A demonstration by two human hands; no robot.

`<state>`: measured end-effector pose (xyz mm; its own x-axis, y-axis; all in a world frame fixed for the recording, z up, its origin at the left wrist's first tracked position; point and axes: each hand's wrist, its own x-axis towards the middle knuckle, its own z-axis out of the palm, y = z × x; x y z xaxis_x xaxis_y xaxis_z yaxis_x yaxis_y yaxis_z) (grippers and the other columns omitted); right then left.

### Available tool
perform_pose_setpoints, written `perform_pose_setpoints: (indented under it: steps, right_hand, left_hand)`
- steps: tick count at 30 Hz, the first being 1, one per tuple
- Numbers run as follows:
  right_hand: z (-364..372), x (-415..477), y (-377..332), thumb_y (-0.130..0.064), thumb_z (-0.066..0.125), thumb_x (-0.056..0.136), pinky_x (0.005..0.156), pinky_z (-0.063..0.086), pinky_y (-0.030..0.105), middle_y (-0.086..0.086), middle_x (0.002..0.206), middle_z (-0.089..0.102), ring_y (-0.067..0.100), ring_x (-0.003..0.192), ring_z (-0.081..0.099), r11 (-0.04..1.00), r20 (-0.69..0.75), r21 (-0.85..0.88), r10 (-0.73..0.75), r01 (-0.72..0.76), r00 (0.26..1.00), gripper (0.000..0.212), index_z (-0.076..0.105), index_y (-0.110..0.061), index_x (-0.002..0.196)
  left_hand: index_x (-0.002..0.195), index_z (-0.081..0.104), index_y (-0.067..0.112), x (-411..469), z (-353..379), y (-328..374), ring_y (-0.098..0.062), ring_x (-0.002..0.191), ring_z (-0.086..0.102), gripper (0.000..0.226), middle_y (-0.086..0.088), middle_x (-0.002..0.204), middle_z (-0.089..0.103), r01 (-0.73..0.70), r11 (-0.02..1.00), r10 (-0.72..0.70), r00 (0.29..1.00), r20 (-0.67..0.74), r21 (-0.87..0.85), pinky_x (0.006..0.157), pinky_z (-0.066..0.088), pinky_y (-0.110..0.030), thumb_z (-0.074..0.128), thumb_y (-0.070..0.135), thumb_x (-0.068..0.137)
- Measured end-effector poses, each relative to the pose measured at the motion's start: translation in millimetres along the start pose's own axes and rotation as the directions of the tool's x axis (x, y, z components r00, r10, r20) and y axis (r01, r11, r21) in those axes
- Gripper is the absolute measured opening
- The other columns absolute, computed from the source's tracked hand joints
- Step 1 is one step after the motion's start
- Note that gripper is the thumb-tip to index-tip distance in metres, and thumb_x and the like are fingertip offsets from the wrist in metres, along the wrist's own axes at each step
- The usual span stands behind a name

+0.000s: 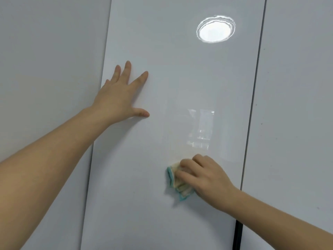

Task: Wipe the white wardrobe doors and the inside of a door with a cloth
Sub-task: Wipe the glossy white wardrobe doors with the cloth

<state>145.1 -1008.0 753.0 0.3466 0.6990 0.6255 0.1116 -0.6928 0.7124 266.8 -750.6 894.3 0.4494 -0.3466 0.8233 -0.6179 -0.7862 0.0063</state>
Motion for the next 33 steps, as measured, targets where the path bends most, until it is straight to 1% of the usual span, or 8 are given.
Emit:
perform_pose_setpoints:
  steps: [8, 10, 14, 16, 18, 23, 29, 33]
  right_hand:
    - [-11.5, 74.3, 32.2, -0.005, 0.05, 0.075, 0.056, 0.037, 0.028, 0.008, 0.098, 0.063, 0.029, 0.075, 0.051, 0.953, -0.157, 0.035, 0.302, -0.301, 0.94, 0.029, 0.07, -0.01, 0.095]
    - [0.0, 68.2, 15.2, 0.002, 0.054, 0.074, 0.056, 0.042, 0.034, 0.01, 0.098, 0.064, 0.029, 0.073, 0.05, 0.965, -0.162, 0.033, 0.263, -0.261, 0.951, 0.029, 0.07, -0.008, 0.097]
    - [19.7, 39.5, -23.2, 0.003, 0.035, 0.089, 0.057, 0.04, 0.035, 0.006, 0.096, 0.064, 0.026, 0.072, 0.047, 0.997, -0.069, 0.034, 0.064, -0.062, 0.996, 0.037, 0.069, -0.011, 0.097]
    - [20.2, 40.6, -24.9, 0.003, 0.036, 0.087, 0.056, 0.039, 0.034, 0.004, 0.095, 0.063, 0.024, 0.072, 0.047, 0.999, -0.026, 0.036, 0.025, -0.024, 0.999, 0.036, 0.068, -0.013, 0.094]
    - [16.5, 57.4, -16.1, 0.001, 0.04, 0.081, 0.055, 0.039, 0.035, 0.005, 0.094, 0.063, 0.025, 0.071, 0.048, 0.998, -0.032, 0.036, 0.046, -0.045, 0.998, 0.032, 0.068, -0.012, 0.092]
    - [14.8, 103.5, -5.9, -0.005, 0.044, 0.075, 0.054, 0.042, 0.036, 0.008, 0.094, 0.062, 0.029, 0.071, 0.048, 0.956, -0.169, 0.111, 0.288, -0.272, 0.943, 0.028, 0.068, -0.009, 0.09]
    - [42.7, 74.4, -59.6, -0.005, 0.048, 0.082, 0.055, 0.038, 0.033, 0.002, 0.089, 0.062, 0.023, 0.072, 0.047, 0.996, -0.08, 0.085, 0.001, 0.005, 0.997, 0.022, 0.067, -0.014, 0.09]
    - [41.8, 106.6, -42.5, -0.001, 0.049, 0.079, 0.054, 0.038, 0.035, 0.005, 0.088, 0.061, 0.025, 0.069, 0.047, 0.988, -0.149, 0.113, 0.124, -0.108, 0.981, 0.023, 0.067, -0.011, 0.089]
  left_hand:
    - [0.152, -0.001, 0.046, 0.8, -2.9, -3.0, -0.025, 0.151, -0.005, 0.105, 0.0, 0.163, -0.011, -0.019, 0.997, 0.022, 0.998, -0.05, 0.069, 0.112, 0.03, -0.049, 0.065, 0.068, 0.073]
    - [0.152, -0.001, 0.046, 0.1, -4.1, -3.7, -0.026, 0.151, -0.004, 0.104, -0.001, 0.164, -0.01, -0.023, 0.995, 0.027, 0.999, -0.042, 0.093, 0.112, 0.03, -0.049, 0.065, 0.068, 0.075]
    - [0.152, 0.001, 0.047, -0.9, -7.2, -4.9, -0.024, 0.151, -0.004, 0.103, 0.002, 0.163, -0.01, -0.027, 0.996, 0.029, 0.999, -0.021, 0.09, 0.112, 0.03, -0.049, 0.067, 0.065, 0.075]
    - [0.152, 0.002, 0.048, -1.1, -9.5, -8.0, -0.024, 0.151, -0.003, 0.103, 0.003, 0.163, -0.01, -0.045, 0.994, 0.046, 0.999, -0.008, 0.1, 0.112, 0.031, -0.048, 0.068, 0.064, 0.075]
    - [0.152, 0.004, 0.048, -0.7, -12.3, -12.4, -0.024, 0.15, -0.002, 0.101, 0.003, 0.164, -0.008, -0.067, 0.993, 0.067, 0.998, 0.0, 0.101, 0.113, 0.029, -0.047, 0.069, 0.061, 0.076]
    - [0.152, 0.012, 0.047, 2.2, -16.9, -26.6, -0.024, 0.15, 0.003, 0.092, 0.003, 0.164, -0.003, -0.121, 0.989, 0.121, 0.993, 0.01, 0.081, 0.115, 0.025, -0.048, 0.07, 0.054, 0.08]
    - [0.153, 0.014, 0.044, -0.7, -15.9, -35.6, -0.016, 0.15, 0.004, 0.089, 0.007, 0.164, -0.002, -0.126, 0.992, 0.126, 0.992, -0.015, 0.005, 0.118, 0.024, -0.046, 0.07, 0.047, 0.084]
    - [0.153, 0.012, 0.044, 0.4, -16.8, -35.8, -0.014, 0.151, -0.006, 0.091, 0.007, 0.164, -0.01, -0.068, 0.996, 0.067, 0.997, -0.03, -0.049, 0.12, 0.019, -0.042, 0.071, 0.045, 0.084]
